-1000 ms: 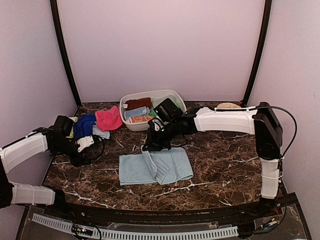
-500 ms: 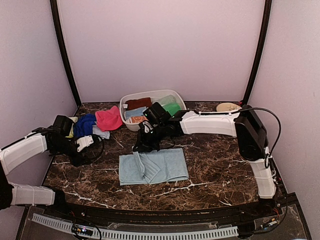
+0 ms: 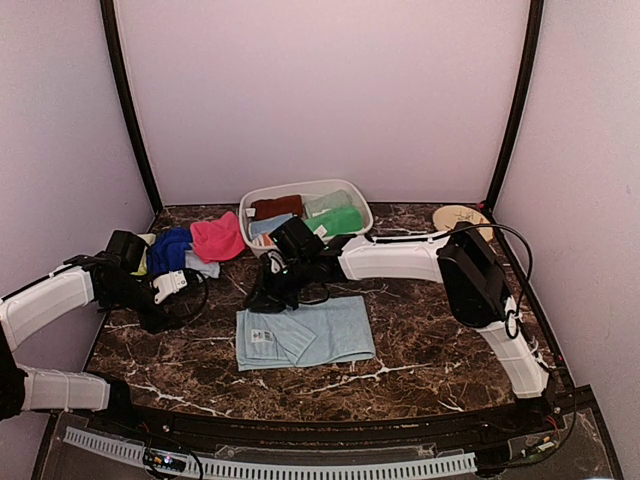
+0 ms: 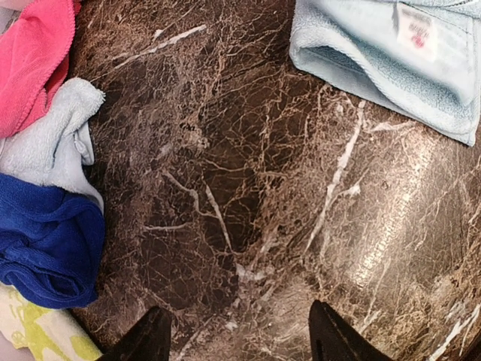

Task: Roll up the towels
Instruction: Fold the towel at the center of the board, then smooth out the towel at the center of the board.

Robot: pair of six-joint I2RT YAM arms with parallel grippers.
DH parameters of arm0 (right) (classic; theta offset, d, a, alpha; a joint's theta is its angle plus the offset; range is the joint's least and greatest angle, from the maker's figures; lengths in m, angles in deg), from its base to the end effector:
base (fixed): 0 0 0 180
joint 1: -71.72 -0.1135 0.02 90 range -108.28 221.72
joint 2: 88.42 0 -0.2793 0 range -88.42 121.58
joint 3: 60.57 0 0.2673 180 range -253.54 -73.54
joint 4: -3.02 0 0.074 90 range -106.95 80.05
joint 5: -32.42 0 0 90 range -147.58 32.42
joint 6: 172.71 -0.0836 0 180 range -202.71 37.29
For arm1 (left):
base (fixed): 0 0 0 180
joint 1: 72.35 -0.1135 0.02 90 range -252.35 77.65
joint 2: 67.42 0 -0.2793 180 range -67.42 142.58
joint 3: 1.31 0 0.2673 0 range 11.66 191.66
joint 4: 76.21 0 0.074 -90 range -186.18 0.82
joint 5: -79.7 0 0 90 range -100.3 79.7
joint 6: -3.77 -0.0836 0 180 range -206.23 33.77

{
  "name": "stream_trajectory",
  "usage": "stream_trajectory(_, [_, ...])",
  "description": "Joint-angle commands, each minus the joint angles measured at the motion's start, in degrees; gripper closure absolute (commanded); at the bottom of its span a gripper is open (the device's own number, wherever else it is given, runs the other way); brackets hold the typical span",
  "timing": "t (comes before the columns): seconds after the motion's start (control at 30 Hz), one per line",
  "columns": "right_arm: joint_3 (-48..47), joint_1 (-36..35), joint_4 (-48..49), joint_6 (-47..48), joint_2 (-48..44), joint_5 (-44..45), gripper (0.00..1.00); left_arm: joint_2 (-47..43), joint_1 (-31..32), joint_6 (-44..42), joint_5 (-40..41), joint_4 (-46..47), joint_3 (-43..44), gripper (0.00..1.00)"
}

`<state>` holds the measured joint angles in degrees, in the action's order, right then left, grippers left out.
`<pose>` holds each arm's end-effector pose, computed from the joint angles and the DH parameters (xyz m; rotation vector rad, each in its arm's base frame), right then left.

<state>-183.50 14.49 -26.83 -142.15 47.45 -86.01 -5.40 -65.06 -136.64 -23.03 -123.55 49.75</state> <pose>0.2855 0.5170 0.1479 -0.2531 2.7744 1.3981 0.2289 -0.0479 0.1770 1.3004 2.1932 0.0015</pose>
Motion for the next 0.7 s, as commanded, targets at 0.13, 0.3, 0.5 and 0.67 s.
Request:
stream_trajectory(0.13, [0.62,-0.27,8.62,-3.69,-1.32,-4.57,0.62,-0.06,-0.33,0.31,-1.63,0.17,-0.47,0.34])
stream_trajectory(0.3, [4.18,1.89,3.38,0.79,-6.77,0.09,0.65,-0.19,-0.34,0.52,-1.79,0.49,-0.47,0.34])
stream_trajectory(0.5, [20.11,5.22,1.62,4.98,-16.66,5.07,0.65,0.24,-0.31,1.42,-2.65,1.36,-0.1,0.34])
stream_trajectory(0.67, [27.82,5.05,-0.77,7.92,-19.6,6.95,0.63,0.86,-0.25,1.45,-2.58,1.23,0.23,0.34])
